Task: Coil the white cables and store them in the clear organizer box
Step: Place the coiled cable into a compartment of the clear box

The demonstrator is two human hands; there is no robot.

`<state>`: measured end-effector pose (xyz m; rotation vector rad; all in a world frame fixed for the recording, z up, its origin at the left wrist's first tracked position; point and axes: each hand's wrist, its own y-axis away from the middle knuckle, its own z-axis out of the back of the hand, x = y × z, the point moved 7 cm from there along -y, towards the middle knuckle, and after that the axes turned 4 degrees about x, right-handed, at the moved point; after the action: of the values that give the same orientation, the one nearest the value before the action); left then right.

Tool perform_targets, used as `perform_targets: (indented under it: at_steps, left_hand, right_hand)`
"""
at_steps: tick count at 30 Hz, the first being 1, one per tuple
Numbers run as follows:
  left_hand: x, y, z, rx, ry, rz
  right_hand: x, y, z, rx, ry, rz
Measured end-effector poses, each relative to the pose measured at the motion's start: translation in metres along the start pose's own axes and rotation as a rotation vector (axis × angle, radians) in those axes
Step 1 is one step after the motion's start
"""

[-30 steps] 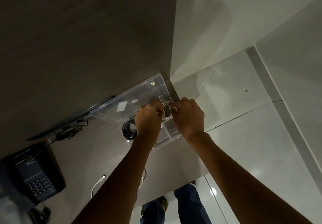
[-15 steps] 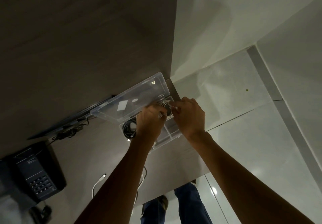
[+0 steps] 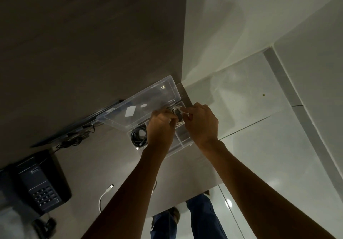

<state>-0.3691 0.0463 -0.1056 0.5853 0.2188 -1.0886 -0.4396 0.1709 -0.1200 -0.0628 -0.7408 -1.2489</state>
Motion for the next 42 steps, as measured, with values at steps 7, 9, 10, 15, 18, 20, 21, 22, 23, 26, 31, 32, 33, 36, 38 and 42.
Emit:
perform_targets:
  at_steps: [7, 9, 10, 15, 18, 20, 21, 22, 23, 26, 31, 32, 33, 36, 38, 42]
  left_hand:
    - [0.005, -0.011, -0.006, 0.056, -0.189, 0.154]
    - [0.006, -0.012, -0.008, 0.064, -0.170, 0.169]
    - [0.005, -0.011, -0.007, 0.055, -0.131, 0.157]
    - [-0.001, -0.008, -0.004, 0.073, -0.003, -0.026]
    - [-0.001, -0.005, -0.004, 0.121, 0.034, -0.103]
    - [-0.001, -0.002, -0.002, 0.105, 0.072, -0.140]
    - [0.000, 0.000, 0.000, 0.079, 0.118, -0.135]
    - [0.003, 0.002, 0.002, 0.050, 0.187, -0.109]
    - [0.005, 0.002, 0.003, 0.024, 0.254, -0.075]
    - [0.005, 0.007, 0.009, -0.064, 0.301, -0.067]
    - [-0.001, 0.015, 0.015, -0.145, 0.275, -0.089]
    - [-0.002, 0.016, 0.016, -0.154, 0.265, -0.086]
    - [-0.002, 0.017, 0.017, -0.162, 0.259, -0.084]
    - [-0.001, 0.021, 0.017, -0.159, 0.298, -0.069]
    - [0.004, 0.025, 0.014, -0.139, 0.343, -0.048]
    - [0.008, 0.034, 0.015, -0.183, 0.277, -0.057]
  right_hand:
    - [0.000, -0.001, 0.001, -0.018, 0.014, 0.031]
    - [-0.001, -0.002, -0.001, -0.016, 0.013, 0.032]
    - [-0.002, -0.002, -0.002, -0.018, 0.008, 0.031]
    - [-0.003, 0.002, -0.004, -0.002, -0.028, 0.032]
    - [-0.006, 0.008, -0.004, 0.012, -0.033, 0.054]
    - [-0.007, 0.011, -0.006, 0.032, -0.050, 0.073]
    - [-0.008, 0.012, -0.007, 0.041, -0.064, 0.085]
    - [-0.008, 0.013, -0.007, 0.044, -0.082, 0.101]
    - [-0.007, 0.014, -0.007, 0.041, -0.100, 0.118]
    - [-0.007, 0.018, -0.006, 0.034, -0.146, 0.134]
    - [-0.007, 0.024, -0.005, 0.043, -0.195, 0.133]
    - [-0.006, 0.025, -0.004, 0.044, -0.198, 0.139]
    - [-0.006, 0.027, -0.004, 0.043, -0.202, 0.144]
    - [-0.008, 0.029, -0.002, 0.027, -0.220, 0.146]
    - [-0.008, 0.030, -0.001, 0.010, -0.226, 0.143]
    - [-0.008, 0.036, 0.001, -0.018, -0.213, 0.152]
